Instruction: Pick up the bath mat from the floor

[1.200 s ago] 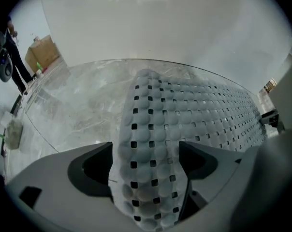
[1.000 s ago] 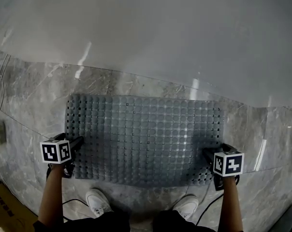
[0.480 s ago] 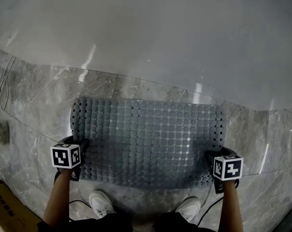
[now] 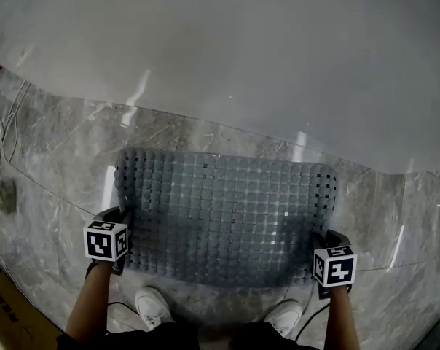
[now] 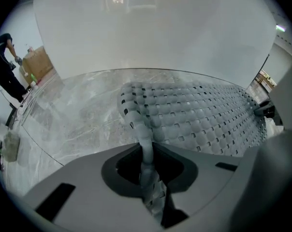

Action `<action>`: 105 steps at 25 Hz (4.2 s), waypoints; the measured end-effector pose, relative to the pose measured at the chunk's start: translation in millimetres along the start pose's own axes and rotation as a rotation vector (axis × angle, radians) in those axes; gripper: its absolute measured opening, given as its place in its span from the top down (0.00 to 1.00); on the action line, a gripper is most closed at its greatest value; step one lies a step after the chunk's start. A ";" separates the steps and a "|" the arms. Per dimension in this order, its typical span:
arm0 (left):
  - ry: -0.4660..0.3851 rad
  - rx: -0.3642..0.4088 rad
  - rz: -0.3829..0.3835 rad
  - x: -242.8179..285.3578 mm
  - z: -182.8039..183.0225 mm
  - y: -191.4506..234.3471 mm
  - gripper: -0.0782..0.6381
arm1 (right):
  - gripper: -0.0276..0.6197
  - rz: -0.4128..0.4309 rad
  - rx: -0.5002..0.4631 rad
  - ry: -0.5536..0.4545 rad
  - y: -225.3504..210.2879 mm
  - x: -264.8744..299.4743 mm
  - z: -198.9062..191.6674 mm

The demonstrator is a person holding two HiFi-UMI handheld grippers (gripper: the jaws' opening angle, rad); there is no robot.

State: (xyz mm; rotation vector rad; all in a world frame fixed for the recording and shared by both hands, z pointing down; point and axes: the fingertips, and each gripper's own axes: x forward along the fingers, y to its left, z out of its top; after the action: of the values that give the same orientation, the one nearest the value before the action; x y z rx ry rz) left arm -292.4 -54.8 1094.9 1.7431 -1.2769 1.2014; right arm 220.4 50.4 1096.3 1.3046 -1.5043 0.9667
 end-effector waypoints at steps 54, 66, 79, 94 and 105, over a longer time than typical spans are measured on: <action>-0.646 0.132 -0.160 -725.6 336.9 -124.8 0.84 | 0.86 -0.186 -0.107 -0.636 26.0 -757.0 270.6; -0.934 0.157 -0.123 -895.3 451.3 -117.8 0.84 | 0.86 -0.297 -0.049 -0.905 23.9 -933.4 356.8; -1.115 0.227 -0.114 -960.5 483.7 -125.7 0.84 | 0.86 -0.334 0.016 -1.059 30.3 -994.5 376.3; -1.136 0.227 -0.132 -965.7 480.7 -117.2 0.84 | 0.86 -0.348 0.002 -1.058 46.9 -997.1 373.7; -1.159 0.230 -0.137 -969.7 479.1 -117.3 0.84 | 0.86 -0.344 0.006 -1.085 53.1 -1001.9 378.8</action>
State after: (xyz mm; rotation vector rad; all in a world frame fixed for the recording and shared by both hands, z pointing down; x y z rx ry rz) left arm -141.1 -105.1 18.7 2.7969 -1.5779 0.1561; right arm 161.6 -9.2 27.2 2.1675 -1.9065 -0.0370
